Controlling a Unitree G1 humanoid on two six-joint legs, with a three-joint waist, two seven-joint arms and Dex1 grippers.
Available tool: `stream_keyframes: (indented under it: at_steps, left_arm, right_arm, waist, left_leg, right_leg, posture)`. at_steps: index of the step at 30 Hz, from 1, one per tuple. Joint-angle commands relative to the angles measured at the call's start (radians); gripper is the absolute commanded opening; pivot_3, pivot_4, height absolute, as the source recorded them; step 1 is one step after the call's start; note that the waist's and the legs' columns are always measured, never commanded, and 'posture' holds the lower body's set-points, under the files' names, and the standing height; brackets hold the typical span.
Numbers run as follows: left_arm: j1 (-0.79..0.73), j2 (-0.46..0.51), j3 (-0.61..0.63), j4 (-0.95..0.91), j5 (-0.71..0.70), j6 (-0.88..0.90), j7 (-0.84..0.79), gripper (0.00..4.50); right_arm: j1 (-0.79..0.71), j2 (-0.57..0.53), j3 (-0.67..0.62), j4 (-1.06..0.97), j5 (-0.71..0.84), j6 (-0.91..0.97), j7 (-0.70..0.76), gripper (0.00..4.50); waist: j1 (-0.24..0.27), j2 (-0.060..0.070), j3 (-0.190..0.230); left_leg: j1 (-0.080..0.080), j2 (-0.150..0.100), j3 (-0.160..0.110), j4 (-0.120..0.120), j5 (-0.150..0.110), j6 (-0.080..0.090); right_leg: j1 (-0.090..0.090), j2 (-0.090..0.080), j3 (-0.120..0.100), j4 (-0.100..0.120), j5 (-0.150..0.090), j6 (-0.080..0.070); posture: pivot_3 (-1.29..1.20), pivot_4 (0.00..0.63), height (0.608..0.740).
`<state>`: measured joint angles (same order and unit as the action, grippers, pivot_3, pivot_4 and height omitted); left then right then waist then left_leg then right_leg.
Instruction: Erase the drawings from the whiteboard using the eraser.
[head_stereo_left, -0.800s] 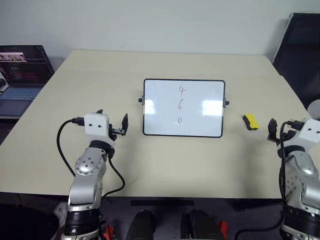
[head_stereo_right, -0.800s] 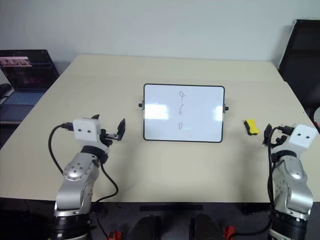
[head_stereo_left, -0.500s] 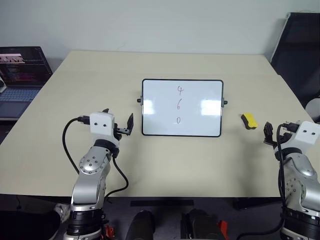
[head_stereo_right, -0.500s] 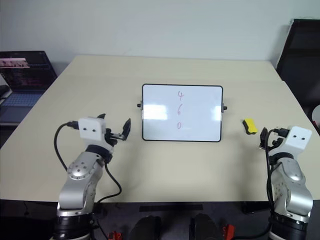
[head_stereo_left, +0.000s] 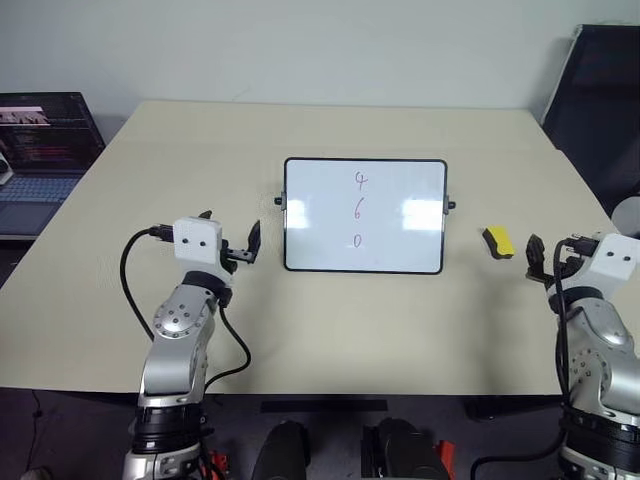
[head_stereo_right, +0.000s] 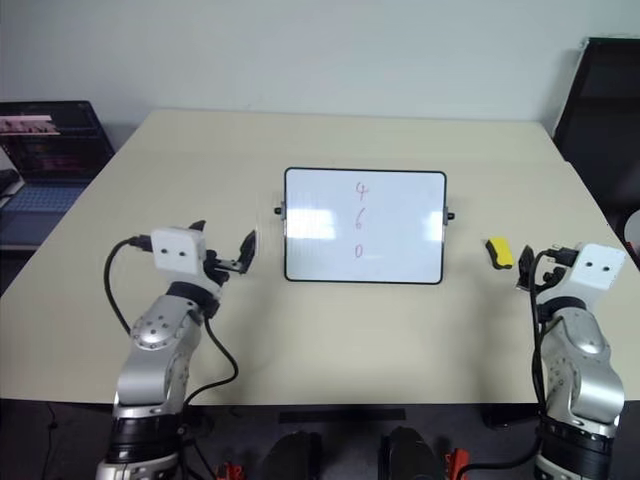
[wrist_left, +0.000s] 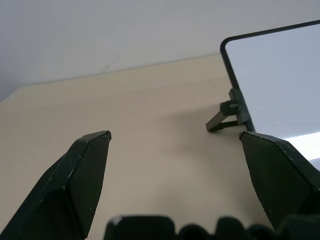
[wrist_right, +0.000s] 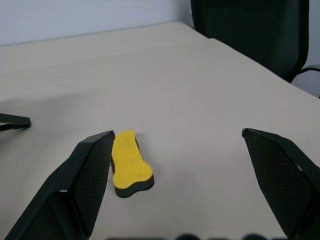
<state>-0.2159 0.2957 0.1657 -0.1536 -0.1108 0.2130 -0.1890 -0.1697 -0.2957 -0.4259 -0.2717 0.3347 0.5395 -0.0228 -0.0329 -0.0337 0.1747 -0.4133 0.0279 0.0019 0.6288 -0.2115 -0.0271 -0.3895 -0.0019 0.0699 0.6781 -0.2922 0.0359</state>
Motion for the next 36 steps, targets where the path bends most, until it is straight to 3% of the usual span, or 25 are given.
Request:
stream_keyframes:
  at_steps: [1, 8, 18, 36]
  left_arm:
    - [-0.034, 0.020, 0.022, -0.007, -0.017, -0.031, -0.020, 4.50]
    - [-0.077, 0.055, -0.004, -0.038, -0.137, 0.033, -0.179, 4.50]
    - [-0.120, 0.136, -0.081, -0.041, -0.290, 0.136, -0.467, 4.50]
    - [-0.137, 0.144, -0.222, -0.047, -0.313, 0.106, -0.690, 4.50]
  right_arm:
    - [0.000, -0.007, 0.010, -0.057, 0.003, 0.014, 0.006, 4.46]
    - [-0.001, -0.061, 0.016, -0.069, 0.033, 0.104, 0.065, 4.46]
    - [-0.117, -0.130, 0.063, -0.010, 0.069, 0.263, 0.141, 4.46]
    - [-0.385, -0.223, 0.184, 0.498, -0.078, 0.049, 0.292, 4.46]
  waist:
    - [0.001, 0.000, 0.000]
    - [0.001, 0.000, 0.000]
    - [-0.002, 0.000, 0.000]
    - [-0.001, 0.000, 0.000]
  left_leg:
    - [0.000, 0.000, 0.000, 0.000, 0.000, 0.000]
    - [0.000, 0.000, 0.000, 0.000, 0.000, 0.000]
    - [0.000, 0.000, 0.000, 0.000, 0.000, 0.000]
    - [-0.001, 0.000, 0.000, 0.000, 0.000, 0.000]
  right_leg:
    - [0.000, 0.000, 0.000, 0.000, 0.000, 0.000]
    - [0.000, 0.000, -0.001, 0.000, 0.000, 0.000]
    - [0.000, 0.000, -0.002, 0.000, 0.000, 0.000]
    - [-0.001, 0.001, -0.001, -0.001, 0.001, -0.002]
  posture:
    - [0.00, 0.150, 0.740]
    - [0.00, 0.150, 0.740]
    - [0.00, 0.150, 0.740]
    - [0.00, 0.150, 0.740]
